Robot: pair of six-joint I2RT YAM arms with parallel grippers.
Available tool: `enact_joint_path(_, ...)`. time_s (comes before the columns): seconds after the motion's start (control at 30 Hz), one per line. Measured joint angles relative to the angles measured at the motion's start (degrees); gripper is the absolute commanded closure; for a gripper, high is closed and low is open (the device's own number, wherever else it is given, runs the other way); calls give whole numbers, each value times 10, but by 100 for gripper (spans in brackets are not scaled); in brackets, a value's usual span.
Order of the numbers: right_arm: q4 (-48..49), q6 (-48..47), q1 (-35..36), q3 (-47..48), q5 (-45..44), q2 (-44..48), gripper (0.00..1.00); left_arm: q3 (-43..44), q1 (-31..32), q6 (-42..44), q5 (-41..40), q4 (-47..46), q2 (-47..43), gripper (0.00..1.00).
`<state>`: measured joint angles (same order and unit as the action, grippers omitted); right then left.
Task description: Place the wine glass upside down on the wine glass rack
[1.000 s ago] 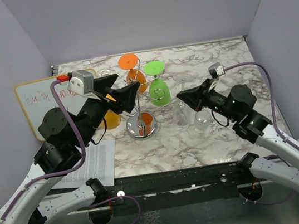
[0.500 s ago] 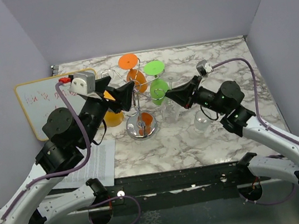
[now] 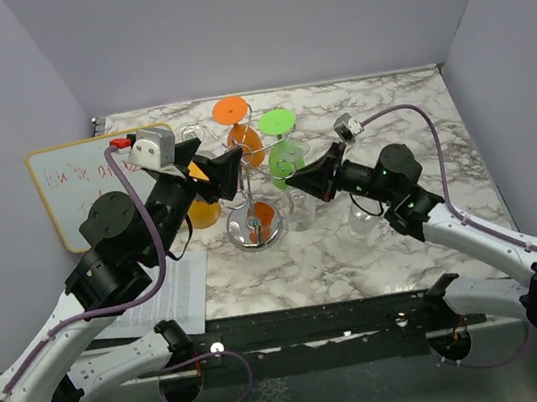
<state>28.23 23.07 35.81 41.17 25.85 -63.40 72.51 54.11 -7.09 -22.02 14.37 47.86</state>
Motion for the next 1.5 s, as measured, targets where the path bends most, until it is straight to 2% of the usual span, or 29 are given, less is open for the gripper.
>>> enact_joint_path(1.5, 68, 24, 45, 8, 64, -50, 99, -3, 0, -1, 0, 12, -7, 19)
